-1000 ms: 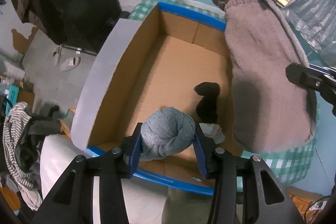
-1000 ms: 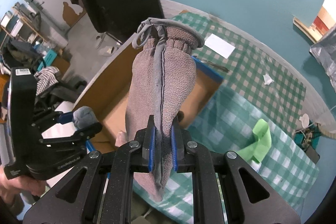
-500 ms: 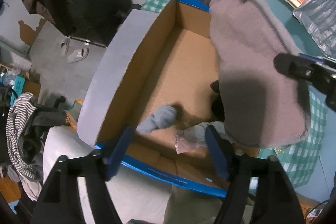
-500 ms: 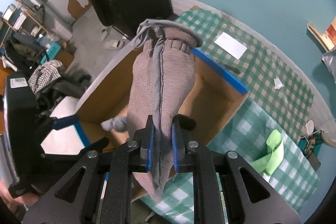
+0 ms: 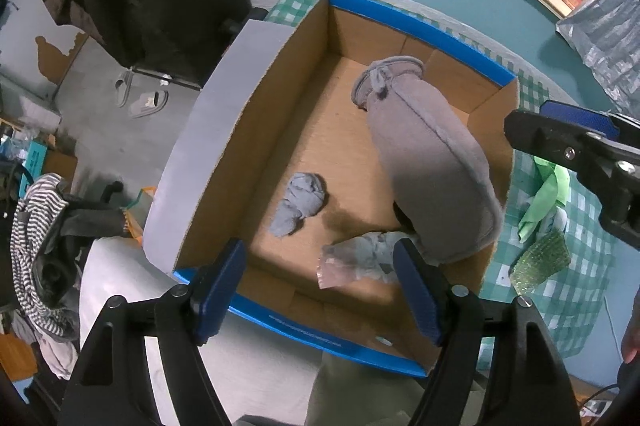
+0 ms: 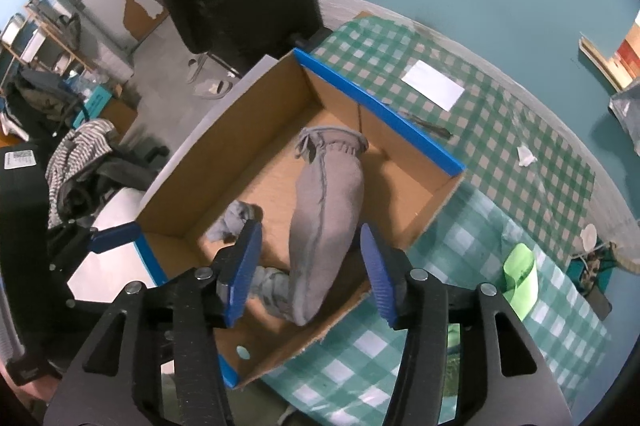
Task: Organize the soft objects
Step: 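Open both grippers to drop the mitten and grey sock into the box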
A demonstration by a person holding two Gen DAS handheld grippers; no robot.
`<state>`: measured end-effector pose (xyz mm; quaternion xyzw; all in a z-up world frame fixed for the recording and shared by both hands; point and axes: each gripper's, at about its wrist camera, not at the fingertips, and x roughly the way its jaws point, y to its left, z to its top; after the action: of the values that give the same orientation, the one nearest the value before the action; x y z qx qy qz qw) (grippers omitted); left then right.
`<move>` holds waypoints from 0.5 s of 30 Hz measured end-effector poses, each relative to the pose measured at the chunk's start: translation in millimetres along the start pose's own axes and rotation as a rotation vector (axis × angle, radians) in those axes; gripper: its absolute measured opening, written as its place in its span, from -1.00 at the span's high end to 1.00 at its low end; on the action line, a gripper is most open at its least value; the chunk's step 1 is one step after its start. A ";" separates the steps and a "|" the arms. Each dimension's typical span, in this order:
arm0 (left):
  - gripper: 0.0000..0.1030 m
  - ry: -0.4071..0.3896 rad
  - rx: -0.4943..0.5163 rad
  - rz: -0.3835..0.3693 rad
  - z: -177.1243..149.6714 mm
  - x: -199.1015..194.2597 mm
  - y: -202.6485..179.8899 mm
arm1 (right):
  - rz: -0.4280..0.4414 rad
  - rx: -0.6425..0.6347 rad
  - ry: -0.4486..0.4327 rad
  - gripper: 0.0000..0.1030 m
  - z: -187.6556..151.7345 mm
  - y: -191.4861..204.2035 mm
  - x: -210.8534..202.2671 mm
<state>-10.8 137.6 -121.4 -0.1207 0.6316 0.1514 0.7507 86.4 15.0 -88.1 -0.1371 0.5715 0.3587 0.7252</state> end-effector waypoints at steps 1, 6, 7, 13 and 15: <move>-0.50 0.000 0.002 -0.001 -0.3 -1.0 -1.7 | -0.001 0.005 0.000 -0.06 -0.9 -2.1 -0.7; -0.50 -0.005 0.015 -0.017 -1.0 -4.6 -10.4 | -0.020 0.028 -0.009 -0.18 -9.1 -12.3 -8.0; -0.50 -0.005 0.019 -0.019 -0.9 -4.8 -12.3 | -0.023 0.034 -0.008 -0.18 -11.5 -14.6 -9.1; -0.50 -0.006 0.058 -0.031 -1.7 -6.9 -27.9 | -0.044 0.070 0.004 -0.19 -26.4 -30.8 -13.7; -0.50 -0.008 0.068 -0.037 -1.9 -8.2 -32.6 | -0.048 0.084 0.006 -0.19 -30.6 -37.0 -15.6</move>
<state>-1.5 106.2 -114.1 -0.1060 0.6312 0.1165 0.7595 87.7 -35.5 -90.9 -0.1212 0.5849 0.3163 0.7370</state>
